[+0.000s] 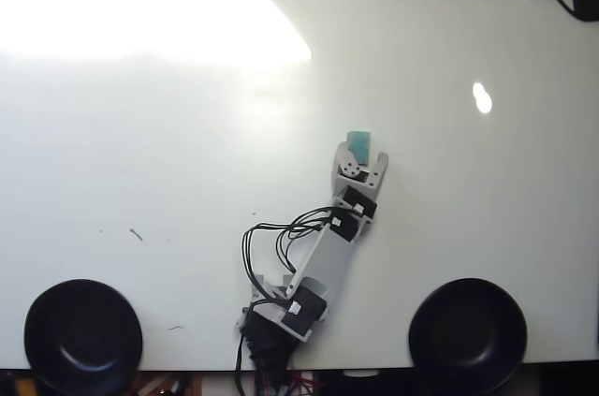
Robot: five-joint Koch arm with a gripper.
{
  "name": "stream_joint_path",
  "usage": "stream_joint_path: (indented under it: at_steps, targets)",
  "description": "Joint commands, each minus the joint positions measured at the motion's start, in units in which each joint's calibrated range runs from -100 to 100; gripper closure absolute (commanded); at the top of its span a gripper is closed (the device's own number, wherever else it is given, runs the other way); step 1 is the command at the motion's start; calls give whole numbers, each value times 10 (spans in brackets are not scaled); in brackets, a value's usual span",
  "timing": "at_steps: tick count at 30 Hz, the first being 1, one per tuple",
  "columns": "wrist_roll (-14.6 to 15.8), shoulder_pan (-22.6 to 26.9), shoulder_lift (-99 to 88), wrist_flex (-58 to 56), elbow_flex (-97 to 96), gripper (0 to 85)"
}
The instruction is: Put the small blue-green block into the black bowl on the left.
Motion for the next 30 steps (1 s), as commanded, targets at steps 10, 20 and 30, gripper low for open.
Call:
stream_joint_path:
  at_steps: [10, 20, 30]
  targets:
    - [-1, -9, -9, 30, 0, 808]
    - [30, 45, -103, -8, 36, 819]
    - [95, 120, -181, -51, 98, 819]
